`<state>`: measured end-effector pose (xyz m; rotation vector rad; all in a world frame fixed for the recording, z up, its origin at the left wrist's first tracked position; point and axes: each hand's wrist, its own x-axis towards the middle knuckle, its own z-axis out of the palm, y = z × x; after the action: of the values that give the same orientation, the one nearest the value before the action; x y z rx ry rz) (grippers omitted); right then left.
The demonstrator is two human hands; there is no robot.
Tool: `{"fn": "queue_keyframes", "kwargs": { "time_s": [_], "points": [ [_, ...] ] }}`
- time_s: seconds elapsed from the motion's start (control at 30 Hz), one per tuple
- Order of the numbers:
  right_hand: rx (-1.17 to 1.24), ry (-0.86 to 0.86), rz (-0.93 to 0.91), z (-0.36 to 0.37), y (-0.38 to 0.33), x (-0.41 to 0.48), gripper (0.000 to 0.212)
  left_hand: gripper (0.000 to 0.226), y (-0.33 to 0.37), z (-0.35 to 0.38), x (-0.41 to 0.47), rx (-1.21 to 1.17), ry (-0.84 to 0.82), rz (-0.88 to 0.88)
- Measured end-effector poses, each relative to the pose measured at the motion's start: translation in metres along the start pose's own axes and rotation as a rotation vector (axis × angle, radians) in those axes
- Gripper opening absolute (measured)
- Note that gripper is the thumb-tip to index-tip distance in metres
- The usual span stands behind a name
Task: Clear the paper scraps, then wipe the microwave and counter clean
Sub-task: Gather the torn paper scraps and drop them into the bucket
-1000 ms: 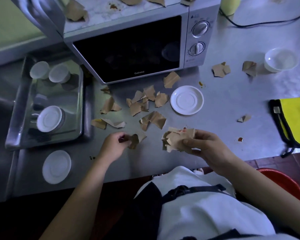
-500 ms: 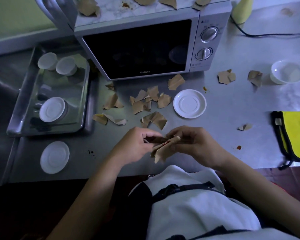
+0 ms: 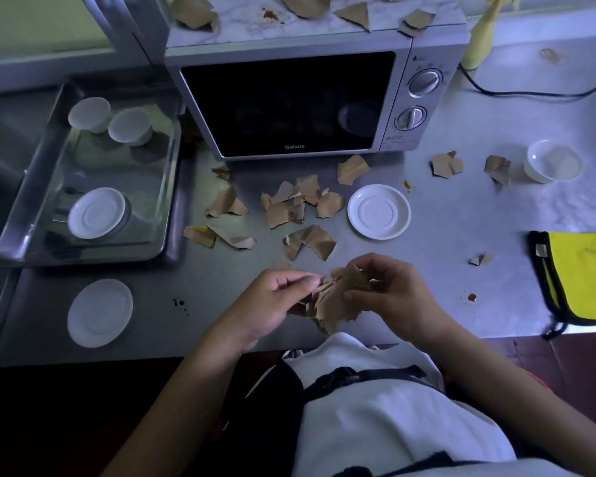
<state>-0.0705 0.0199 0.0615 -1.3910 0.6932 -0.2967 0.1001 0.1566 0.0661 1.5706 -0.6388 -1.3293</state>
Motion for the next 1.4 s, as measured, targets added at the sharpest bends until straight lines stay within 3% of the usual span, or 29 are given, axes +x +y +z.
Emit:
{"fn": "queue_keyframes", "kwargs": {
  "time_s": [0.1,0.27,0.4,0.53,0.77,0.97,1.03,1.1,1.23,1.4],
  "points": [
    [-0.102,0.111,0.033,0.011,0.002,-0.002,0.031,0.036,-0.009,-0.003,-0.003,0.044,0.019,0.000],
    [-0.220,0.154,0.141,0.033,0.005,-0.004,0.033,0.025,-0.029,-0.003,-0.003,0.155,0.088,0.072],
    [-0.297,0.206,0.206,0.045,0.007,-0.007,0.016,0.024,-0.041,-0.018,-0.006,0.092,0.087,0.067],
    [-0.338,0.266,0.199,0.062,0.012,-0.015,0.024,0.027,-0.049,-0.027,-0.009,-0.002,0.057,0.064],
    [0.023,0.400,0.252,0.088,0.021,-0.020,0.022,0.028,-0.057,-0.047,-0.013,-0.228,0.055,-0.018],
    [-0.009,0.287,0.280,0.083,0.023,-0.009,0.012,0.024,-0.062,-0.058,-0.022,-0.253,0.175,-0.019],
    [-0.134,0.382,0.201,0.062,0.026,0.004,0.013,0.022,-0.064,-0.063,-0.026,-0.285,0.217,-0.032],
    [-0.474,0.430,0.189,0.036,0.034,0.021,0.012,0.021,-0.065,-0.066,-0.031,-0.313,0.250,-0.044],
    [-1.090,0.198,0.286,0.001,0.060,0.055,0.026,0.020,-0.060,-0.066,-0.040,-0.325,0.316,-0.047],
    [-1.312,0.064,0.181,-0.004,0.079,0.085,0.020,0.018,-0.050,-0.062,-0.050,-0.316,0.380,-0.080]
  ]
}}
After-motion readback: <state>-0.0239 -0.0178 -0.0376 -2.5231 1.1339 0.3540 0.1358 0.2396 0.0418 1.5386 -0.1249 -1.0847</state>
